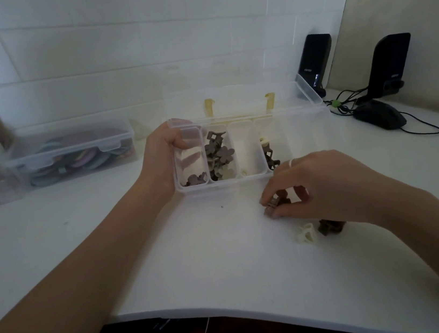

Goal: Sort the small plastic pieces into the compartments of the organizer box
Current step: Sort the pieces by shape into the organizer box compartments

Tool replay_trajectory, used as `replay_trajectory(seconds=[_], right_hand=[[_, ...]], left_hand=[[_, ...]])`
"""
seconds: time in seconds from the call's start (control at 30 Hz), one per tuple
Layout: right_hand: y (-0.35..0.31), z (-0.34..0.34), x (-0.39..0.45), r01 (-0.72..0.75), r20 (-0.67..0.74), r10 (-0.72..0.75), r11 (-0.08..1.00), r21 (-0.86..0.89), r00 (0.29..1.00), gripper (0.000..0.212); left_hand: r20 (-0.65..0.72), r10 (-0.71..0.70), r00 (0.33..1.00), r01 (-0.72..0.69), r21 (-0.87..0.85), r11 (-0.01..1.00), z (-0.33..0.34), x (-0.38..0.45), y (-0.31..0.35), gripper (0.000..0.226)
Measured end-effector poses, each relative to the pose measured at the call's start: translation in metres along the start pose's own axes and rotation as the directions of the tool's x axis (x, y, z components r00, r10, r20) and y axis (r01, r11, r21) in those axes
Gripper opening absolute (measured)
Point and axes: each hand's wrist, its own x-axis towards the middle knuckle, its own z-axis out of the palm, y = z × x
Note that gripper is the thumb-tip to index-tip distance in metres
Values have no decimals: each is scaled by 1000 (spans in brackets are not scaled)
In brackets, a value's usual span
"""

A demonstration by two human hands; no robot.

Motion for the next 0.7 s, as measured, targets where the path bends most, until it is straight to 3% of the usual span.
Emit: replay_trajectory(seconds=[0.27, 0.47, 0.6, 0.7], right_hand=[[-2, 8, 4, 80, -205, -24, 960, 268, 978, 14], [-10, 9, 10, 131, -352, 119, 781, 610, 928, 19], [-25, -3, 32, 170, -430, 74, 848, 502, 900, 25], [-43, -15, 54, 170, -524, 24, 933, 318, 852, 14]], left_hand=[[11, 3, 1000, -3, -13, 1000, -1, 2, -1, 29], [13, 0, 1000, 1, -16, 1000, -1, 3, -1, 27], [11, -47, 999, 48, -70, 996, -2, 2, -4, 22], [18, -49, 999, 51, -109, 993, -2, 5, -7, 8]])
